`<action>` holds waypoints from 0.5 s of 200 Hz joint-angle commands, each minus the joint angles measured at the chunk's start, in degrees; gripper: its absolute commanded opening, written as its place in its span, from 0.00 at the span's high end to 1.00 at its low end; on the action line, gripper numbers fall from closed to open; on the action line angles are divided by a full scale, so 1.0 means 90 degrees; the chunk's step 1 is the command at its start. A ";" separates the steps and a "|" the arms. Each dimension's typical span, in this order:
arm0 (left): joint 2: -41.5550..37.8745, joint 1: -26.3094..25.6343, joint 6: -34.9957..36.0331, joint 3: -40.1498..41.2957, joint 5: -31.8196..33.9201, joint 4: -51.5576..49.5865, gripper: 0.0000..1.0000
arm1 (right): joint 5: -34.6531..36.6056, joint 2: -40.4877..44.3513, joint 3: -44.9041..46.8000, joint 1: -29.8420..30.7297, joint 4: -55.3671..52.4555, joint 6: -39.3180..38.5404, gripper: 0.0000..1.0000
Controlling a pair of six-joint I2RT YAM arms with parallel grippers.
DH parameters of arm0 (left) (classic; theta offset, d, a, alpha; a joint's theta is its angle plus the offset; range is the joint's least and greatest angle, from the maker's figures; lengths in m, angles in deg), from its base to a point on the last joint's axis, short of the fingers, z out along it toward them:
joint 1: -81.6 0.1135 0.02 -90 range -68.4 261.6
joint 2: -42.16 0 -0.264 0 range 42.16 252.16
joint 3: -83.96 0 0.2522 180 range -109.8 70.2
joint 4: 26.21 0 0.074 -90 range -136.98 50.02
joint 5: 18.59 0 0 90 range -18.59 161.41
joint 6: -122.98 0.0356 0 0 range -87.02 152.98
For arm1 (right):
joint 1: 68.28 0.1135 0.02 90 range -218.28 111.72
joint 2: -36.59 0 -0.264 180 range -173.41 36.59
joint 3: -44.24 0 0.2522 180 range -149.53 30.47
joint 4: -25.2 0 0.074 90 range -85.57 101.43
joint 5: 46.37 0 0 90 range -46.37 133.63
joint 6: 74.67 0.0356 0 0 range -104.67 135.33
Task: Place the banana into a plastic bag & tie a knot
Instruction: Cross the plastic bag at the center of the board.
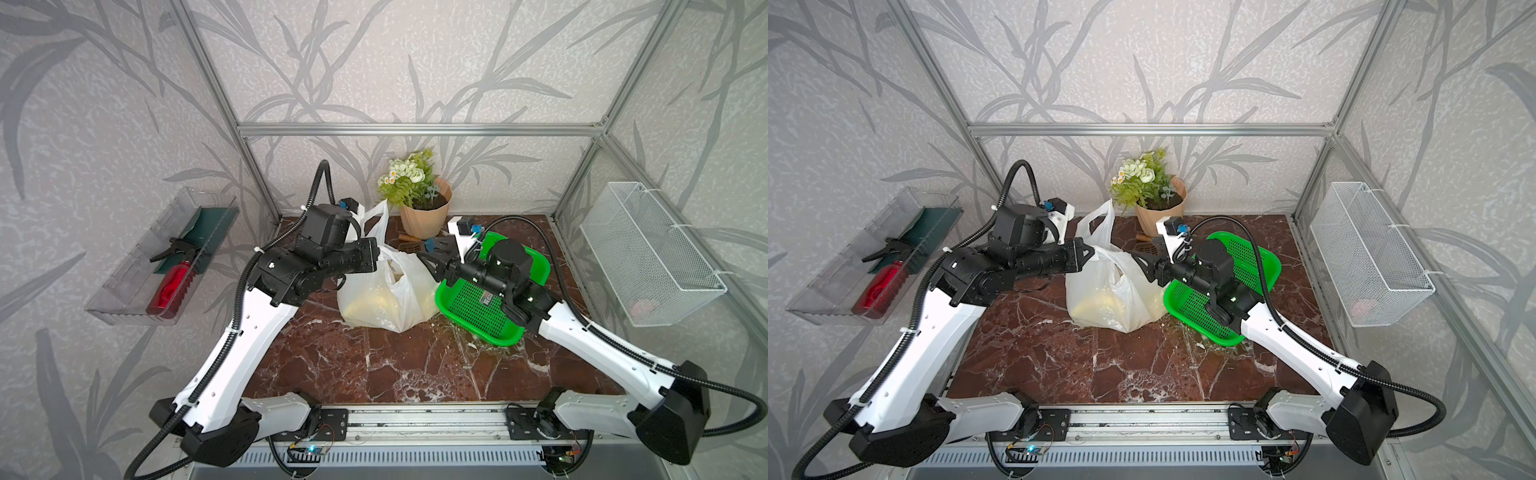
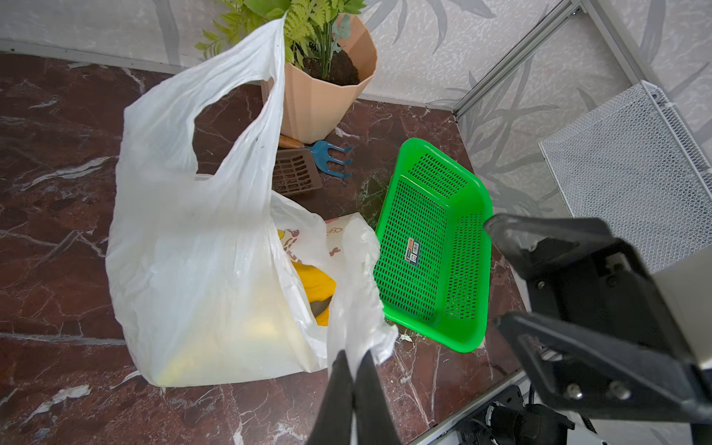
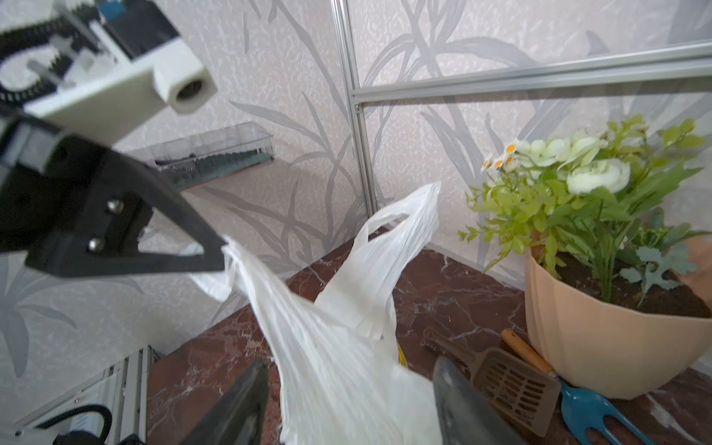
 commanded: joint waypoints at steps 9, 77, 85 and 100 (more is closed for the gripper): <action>-0.0237 0.0048 -0.0076 0.0161 -0.0020 0.0200 1.00 | -0.0470 -0.1195 -0.1104 -0.0162 0.0168 0.0518 0.35; -0.0243 0.0063 -0.0111 0.0245 -0.0072 0.0269 1.00 | -0.1938 -0.4007 -0.3504 -0.0787 0.0966 0.1292 0.49; -0.0228 0.0059 -0.0104 0.0255 -0.0082 0.0275 1.00 | -0.1909 -0.4199 -0.3689 -0.0766 0.0865 0.1319 0.48; -0.0197 0.0063 -0.0096 0.0263 -0.0111 0.0278 1.00 | -0.1797 -0.4461 -0.4000 -0.0742 0.0570 0.1279 0.47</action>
